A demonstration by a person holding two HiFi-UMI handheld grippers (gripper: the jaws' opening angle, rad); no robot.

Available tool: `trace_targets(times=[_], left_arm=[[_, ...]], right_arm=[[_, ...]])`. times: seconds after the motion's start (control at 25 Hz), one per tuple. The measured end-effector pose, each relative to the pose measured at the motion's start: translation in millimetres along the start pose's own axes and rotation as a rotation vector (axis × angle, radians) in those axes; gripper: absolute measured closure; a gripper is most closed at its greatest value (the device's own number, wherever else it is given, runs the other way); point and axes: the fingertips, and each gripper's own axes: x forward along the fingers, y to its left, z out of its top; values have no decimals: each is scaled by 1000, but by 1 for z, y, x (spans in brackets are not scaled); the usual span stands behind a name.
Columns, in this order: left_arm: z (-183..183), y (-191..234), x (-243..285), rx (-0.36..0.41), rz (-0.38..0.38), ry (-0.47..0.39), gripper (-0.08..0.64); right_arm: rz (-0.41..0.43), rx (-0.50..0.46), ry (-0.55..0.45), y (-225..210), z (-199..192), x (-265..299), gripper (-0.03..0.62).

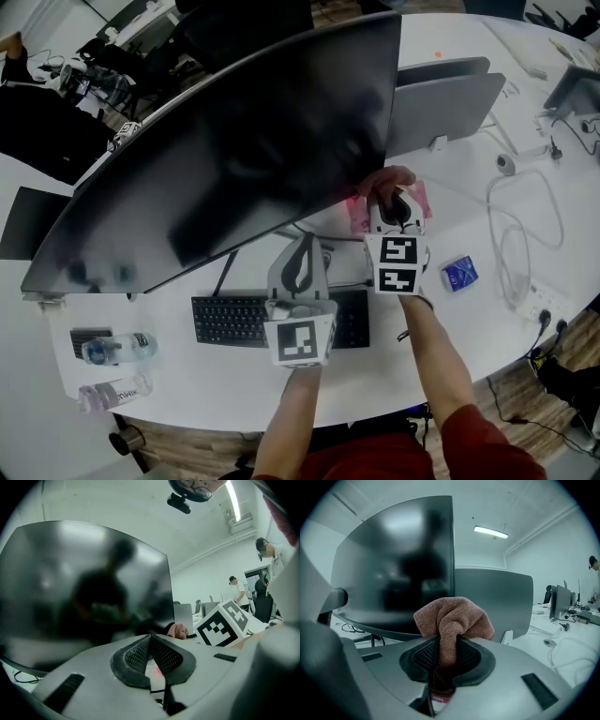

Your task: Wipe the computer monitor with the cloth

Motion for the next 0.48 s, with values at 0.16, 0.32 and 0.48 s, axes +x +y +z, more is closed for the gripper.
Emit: trace_targets(times=[0.16,0.32,0.48], left_arm=[[0,5,-3,6,7,0,532],[2,12,-6,-17,19,-10,532],[3,21,-12,-20,32,-15,532]], right_arm=[[-10,17,3,1,-1,-1,509],[-15,37,8,6,-3,0,509],[-13,32,12,13,-5,-1,509]])
